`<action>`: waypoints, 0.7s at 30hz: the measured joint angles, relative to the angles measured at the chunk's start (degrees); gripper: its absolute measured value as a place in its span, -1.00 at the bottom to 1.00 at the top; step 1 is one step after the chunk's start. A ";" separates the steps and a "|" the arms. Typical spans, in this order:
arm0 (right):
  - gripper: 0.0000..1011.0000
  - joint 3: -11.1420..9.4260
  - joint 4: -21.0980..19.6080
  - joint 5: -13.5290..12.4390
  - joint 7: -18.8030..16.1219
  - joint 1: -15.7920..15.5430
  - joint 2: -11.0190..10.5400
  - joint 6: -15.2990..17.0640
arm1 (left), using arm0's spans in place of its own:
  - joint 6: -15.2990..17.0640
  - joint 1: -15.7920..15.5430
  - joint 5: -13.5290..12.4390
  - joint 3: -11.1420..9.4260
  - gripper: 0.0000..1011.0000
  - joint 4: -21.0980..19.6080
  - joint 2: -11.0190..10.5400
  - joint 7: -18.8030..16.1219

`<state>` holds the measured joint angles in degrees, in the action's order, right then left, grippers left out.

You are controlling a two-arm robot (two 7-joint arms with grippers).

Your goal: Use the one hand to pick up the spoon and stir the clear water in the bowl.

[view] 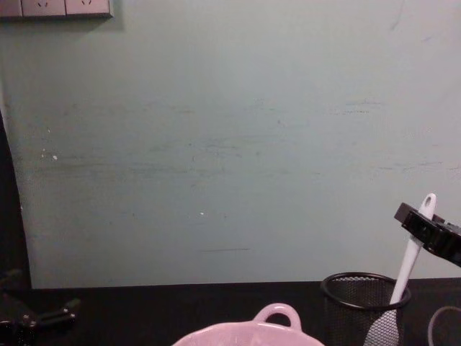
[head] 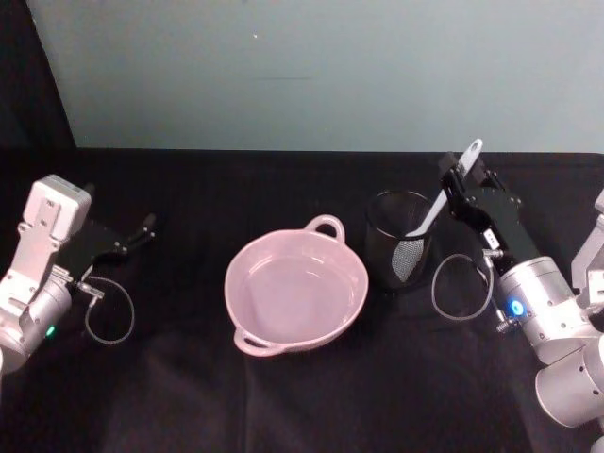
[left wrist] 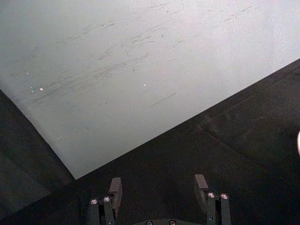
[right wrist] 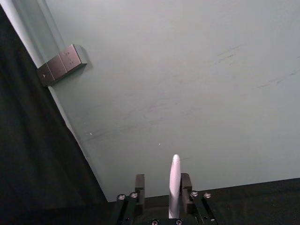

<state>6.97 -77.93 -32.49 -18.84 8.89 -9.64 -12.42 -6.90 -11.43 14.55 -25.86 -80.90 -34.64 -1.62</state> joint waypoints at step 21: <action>0.98 0.28 -5.18 2.31 3.87 -1.53 -1.47 5.42 | 0.00 0.00 0.00 0.00 1.00 0.00 0.00 0.00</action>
<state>7.25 -83.11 -30.18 -14.97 7.35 -11.11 -6.99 -6.90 -11.43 14.55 -25.86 -80.90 -34.65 -1.62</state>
